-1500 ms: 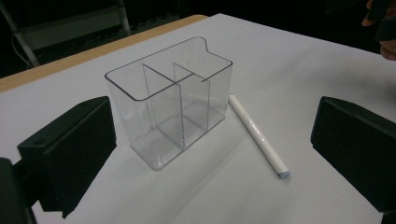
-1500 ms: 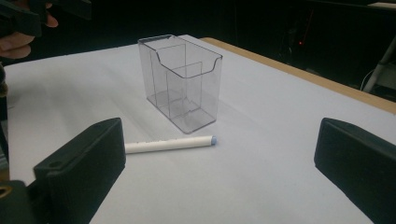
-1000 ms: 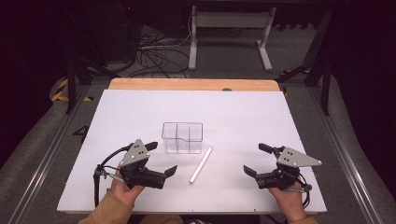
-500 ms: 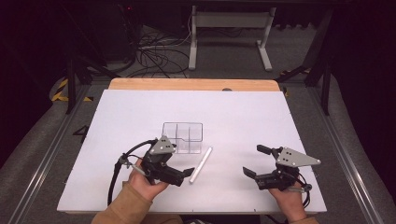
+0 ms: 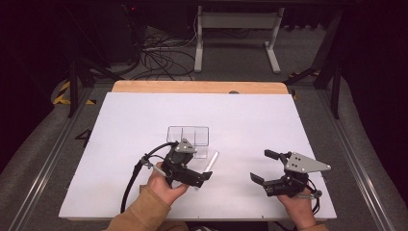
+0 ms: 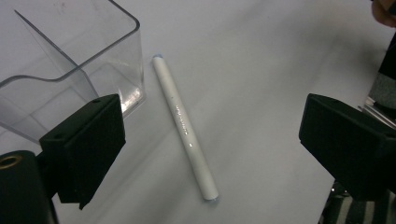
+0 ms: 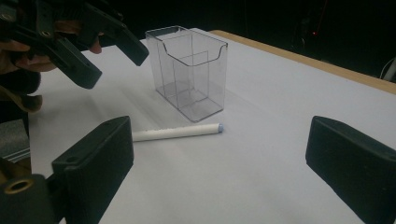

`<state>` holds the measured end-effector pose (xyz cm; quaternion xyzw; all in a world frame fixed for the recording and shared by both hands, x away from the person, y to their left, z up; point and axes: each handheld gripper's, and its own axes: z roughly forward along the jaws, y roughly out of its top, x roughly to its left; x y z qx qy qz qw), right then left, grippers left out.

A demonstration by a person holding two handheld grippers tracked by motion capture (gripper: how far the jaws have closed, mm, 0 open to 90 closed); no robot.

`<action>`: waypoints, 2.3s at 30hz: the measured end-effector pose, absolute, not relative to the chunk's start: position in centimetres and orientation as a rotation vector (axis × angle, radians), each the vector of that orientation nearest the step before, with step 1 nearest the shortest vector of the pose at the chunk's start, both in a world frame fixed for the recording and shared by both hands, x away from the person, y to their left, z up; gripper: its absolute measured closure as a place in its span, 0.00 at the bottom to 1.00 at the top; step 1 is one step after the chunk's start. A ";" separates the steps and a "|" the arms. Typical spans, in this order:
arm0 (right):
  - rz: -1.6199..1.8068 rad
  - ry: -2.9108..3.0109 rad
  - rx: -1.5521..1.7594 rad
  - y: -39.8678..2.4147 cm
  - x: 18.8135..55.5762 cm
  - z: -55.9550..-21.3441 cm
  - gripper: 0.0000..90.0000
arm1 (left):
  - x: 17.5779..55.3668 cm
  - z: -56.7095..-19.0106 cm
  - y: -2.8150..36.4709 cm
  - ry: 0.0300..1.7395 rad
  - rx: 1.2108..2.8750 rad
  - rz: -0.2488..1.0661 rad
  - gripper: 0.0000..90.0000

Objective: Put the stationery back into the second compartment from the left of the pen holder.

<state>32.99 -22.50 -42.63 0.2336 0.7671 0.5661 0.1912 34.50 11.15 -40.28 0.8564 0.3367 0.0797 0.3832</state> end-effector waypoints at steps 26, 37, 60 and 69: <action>1.596 2.157 0.645 -22.5 32.9 -42.6 0.09 | 36.1 -42.6 8.3 0.939 2.285 0.242 0.19; 1.594 2.162 0.638 -22.4 32.9 -42.6 0.09 | 36.7 -42.9 7.4 1.004 2.360 0.243 0.33; 1.613 2.181 0.616 -22.3 32.8 -42.6 0.10 | 38.0 -44.0 5.8 1.157 2.442 0.161 0.59; 1.610 2.191 0.608 -22.2 32.8 -42.7 0.10 | 38.3 -44.4 5.3 1.184 2.466 0.165 0.66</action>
